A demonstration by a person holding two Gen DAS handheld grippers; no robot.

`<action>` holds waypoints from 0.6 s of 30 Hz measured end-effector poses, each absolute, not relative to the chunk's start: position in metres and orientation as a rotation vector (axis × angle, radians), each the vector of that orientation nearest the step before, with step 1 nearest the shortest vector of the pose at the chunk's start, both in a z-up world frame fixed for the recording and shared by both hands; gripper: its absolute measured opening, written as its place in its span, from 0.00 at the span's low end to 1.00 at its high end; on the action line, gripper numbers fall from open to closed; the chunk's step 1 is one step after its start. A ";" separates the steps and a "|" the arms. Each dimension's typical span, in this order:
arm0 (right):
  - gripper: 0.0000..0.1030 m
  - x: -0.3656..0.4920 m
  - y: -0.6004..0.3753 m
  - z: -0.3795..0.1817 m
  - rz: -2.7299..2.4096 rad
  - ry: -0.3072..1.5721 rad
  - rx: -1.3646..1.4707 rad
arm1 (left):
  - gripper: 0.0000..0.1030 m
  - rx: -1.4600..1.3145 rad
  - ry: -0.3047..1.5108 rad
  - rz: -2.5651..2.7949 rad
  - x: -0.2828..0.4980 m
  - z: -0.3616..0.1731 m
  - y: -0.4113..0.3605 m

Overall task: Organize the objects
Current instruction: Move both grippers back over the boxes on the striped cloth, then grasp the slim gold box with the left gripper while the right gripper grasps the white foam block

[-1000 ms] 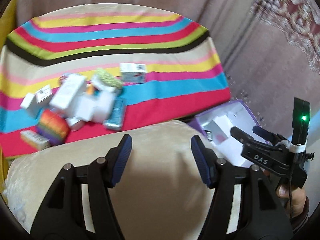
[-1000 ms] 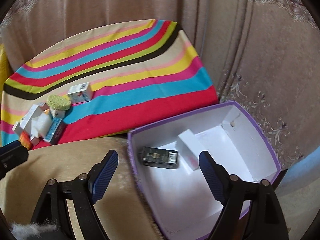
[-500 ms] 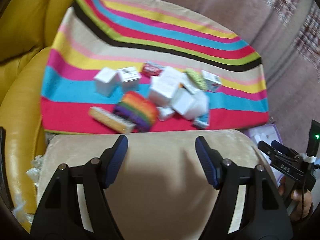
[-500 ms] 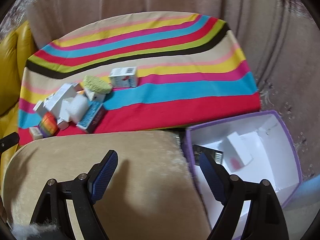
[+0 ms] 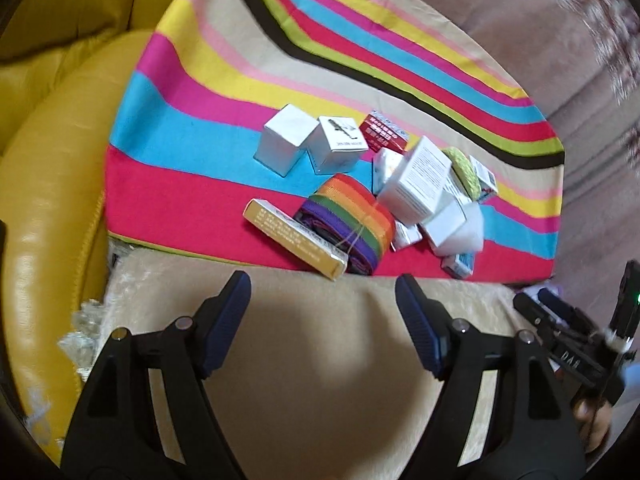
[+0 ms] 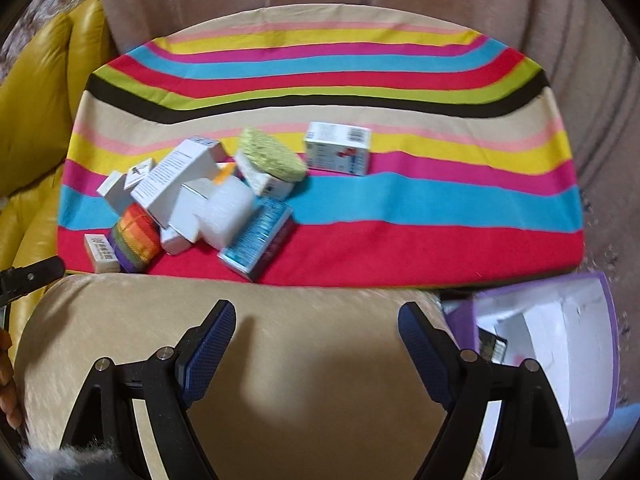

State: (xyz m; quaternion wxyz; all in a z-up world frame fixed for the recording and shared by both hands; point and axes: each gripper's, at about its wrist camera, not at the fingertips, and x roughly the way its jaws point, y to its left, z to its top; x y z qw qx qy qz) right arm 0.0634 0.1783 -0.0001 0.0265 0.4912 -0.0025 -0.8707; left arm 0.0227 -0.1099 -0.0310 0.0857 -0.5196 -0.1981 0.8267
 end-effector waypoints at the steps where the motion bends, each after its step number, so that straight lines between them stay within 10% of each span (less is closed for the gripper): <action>1: 0.82 0.060 0.175 0.000 -2.688 -0.008 1.512 | 0.75 -1.573 -0.651 2.445 0.018 -0.036 -0.114; 18: 0.82 0.003 0.158 -0.003 -2.670 -0.246 1.482 | 0.30 -1.648 -1.013 2.283 -0.016 -0.081 -0.134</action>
